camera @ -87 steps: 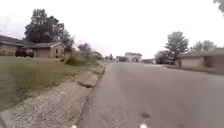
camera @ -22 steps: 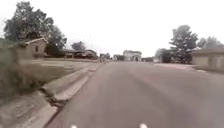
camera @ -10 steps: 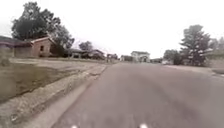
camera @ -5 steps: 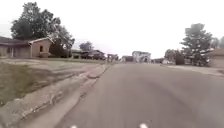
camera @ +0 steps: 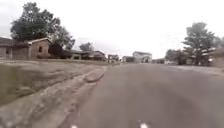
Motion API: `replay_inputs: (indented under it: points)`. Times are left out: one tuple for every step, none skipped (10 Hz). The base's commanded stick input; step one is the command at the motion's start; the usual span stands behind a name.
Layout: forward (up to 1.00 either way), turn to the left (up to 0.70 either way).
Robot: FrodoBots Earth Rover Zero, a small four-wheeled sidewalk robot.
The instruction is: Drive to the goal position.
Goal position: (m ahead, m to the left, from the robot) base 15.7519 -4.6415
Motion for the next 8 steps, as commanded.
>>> replay_inputs:
  points:
    - [1.0, 0.0]
    - [1.0, 0.0]
    - [1.0, 0.0]
    - [1.0, 0.0]
    - [1.0, 0.0]
    - [1.0, 0.0]
    - [1.0, 0.0]
    - [1.0, 0.0]
